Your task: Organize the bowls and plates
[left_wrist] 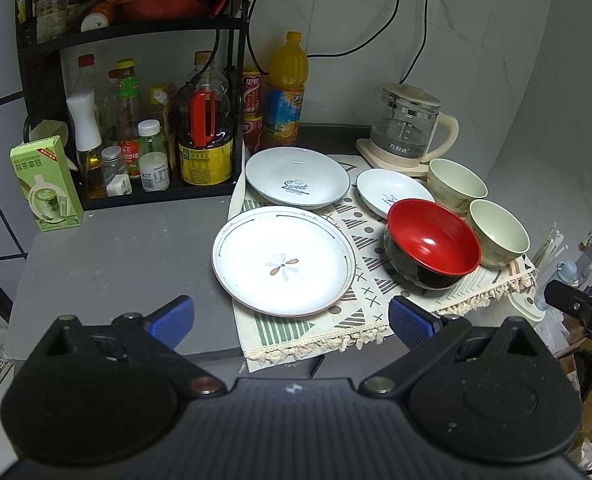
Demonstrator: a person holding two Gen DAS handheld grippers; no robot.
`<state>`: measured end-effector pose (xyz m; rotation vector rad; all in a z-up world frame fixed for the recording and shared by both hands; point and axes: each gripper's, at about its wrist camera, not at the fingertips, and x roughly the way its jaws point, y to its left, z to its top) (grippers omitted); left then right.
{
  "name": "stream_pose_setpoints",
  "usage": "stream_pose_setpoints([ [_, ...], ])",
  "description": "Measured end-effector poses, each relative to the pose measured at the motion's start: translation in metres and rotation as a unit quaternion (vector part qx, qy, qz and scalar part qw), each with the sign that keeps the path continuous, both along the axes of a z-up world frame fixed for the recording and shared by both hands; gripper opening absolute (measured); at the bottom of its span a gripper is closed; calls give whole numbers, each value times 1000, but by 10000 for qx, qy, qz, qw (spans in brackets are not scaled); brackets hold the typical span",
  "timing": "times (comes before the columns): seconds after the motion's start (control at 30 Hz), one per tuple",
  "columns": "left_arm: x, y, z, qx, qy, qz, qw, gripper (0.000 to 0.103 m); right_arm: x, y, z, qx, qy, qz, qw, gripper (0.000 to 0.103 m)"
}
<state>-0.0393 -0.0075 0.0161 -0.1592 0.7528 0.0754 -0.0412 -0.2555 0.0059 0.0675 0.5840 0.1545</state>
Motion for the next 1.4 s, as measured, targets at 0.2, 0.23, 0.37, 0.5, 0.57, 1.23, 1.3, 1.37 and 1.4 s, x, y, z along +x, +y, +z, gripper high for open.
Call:
stream_pose_setpoints([
  [0.2, 0, -6, 1, 21, 2, -67, 10000, 102, 0, -3, 2, -15, 67, -18, 10000, 103],
  [0.23, 0, -8, 1, 17, 4, -77, 10000, 102, -1, -4, 2, -16, 67, -21, 10000, 103],
  [0.37, 0, -13, 2, 24, 1, -116, 9999, 102, -2, -7, 3, -3, 79, -32, 10000, 103],
  [0.5, 1, -19, 3, 36, 10, -139, 9999, 102, -1, -10, 4, 3, 71, -38, 10000, 103],
  [0.57, 2, -20, 3, 38, 13, -137, 9999, 102, 0, -11, 4, 15, 78, -34, 10000, 103],
  [1.23, 7, -25, 4, -8, 98, 67, 9999, 102, 9, -15, 2, 84, 90, 178, 9998, 103],
  [1.3, 8, -26, 4, 0, 97, 66, 9999, 102, 13, -16, 0, 120, 149, 184, 9996, 103],
  [1.37, 9, -27, 4, 30, 134, 68, 9999, 102, 14, -15, 0, 174, 176, 207, 9995, 103],
  [1.4, 10, -28, 4, 40, 150, 66, 9999, 102, 15, -16, 0, 202, 164, 226, 9994, 103],
])
